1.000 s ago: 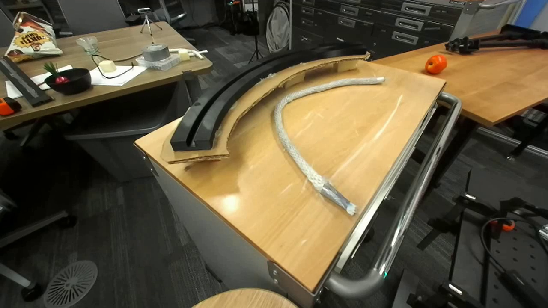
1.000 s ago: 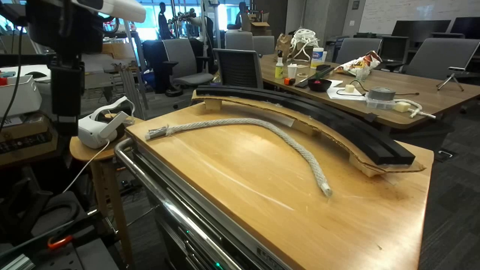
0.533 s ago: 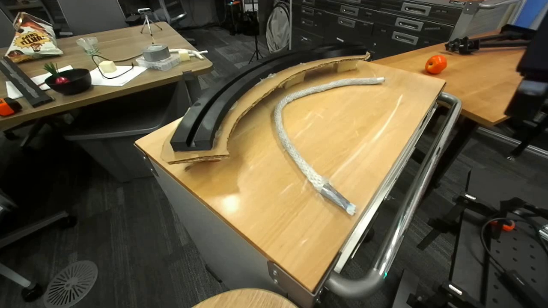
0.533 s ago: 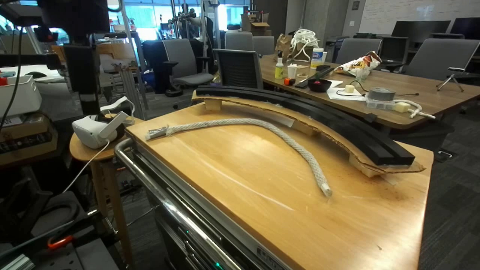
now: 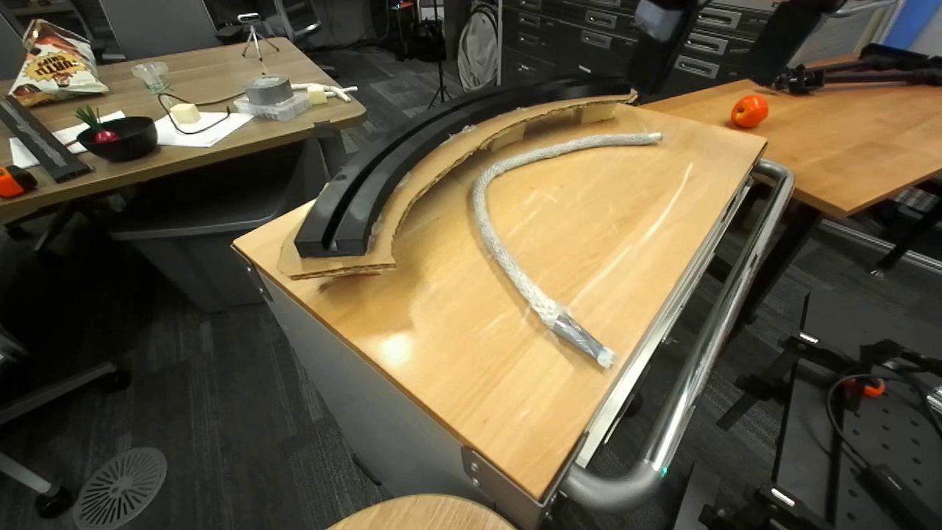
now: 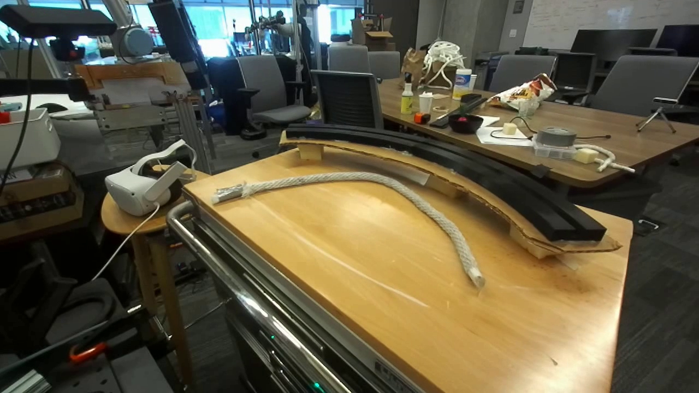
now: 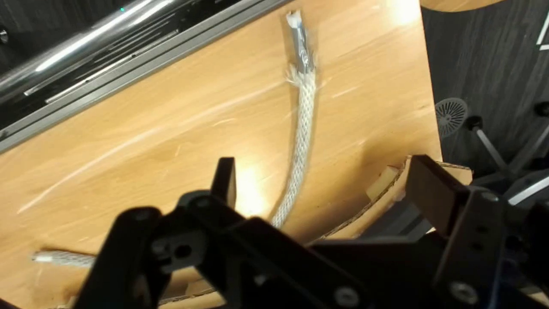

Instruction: Put the rope along the center of the black object

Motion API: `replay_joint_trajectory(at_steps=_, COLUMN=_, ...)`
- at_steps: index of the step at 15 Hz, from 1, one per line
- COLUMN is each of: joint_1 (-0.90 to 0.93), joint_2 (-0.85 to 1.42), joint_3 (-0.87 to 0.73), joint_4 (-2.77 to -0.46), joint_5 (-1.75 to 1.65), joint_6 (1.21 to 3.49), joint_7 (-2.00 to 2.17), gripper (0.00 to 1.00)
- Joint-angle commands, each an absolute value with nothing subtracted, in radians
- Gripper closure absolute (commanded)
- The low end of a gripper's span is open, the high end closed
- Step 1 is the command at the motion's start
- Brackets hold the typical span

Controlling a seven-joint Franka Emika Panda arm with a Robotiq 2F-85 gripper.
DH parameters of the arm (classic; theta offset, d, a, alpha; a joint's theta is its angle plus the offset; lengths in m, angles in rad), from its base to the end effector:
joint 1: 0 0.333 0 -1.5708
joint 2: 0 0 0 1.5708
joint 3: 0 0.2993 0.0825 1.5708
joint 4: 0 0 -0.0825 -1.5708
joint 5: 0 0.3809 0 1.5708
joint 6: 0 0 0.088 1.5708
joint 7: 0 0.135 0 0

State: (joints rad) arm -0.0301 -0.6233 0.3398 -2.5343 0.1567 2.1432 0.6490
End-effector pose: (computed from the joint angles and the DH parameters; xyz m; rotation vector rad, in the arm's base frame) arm 0.3787 0.1311 0.4492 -3.0047 0.6886 -0.3297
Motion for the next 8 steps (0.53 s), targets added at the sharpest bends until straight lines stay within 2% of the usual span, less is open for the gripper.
replay_joint_trajectory(at_steps=1, joint_1=-0.004, joint_2=-0.618, joint_3=0.314, joint_4=-2.537, joint_5=0.138, joint_6=2.142, joint_7=0.663, gripper=0.00)
replay_joint_trajectory(at_steps=5, joint_1=-0.010, joint_2=-0.624, joint_3=0.310, joint_4=-2.543, joint_5=0.120, joint_6=2.136, joint_7=0.656, gripper=0.00)
replay_joint_trajectory(at_steps=8, joint_1=-0.022, joint_2=-0.530, joint_3=0.316, joint_4=-2.511, joint_5=0.069, joint_6=2.131, joint_7=0.655, gripper=0.00)
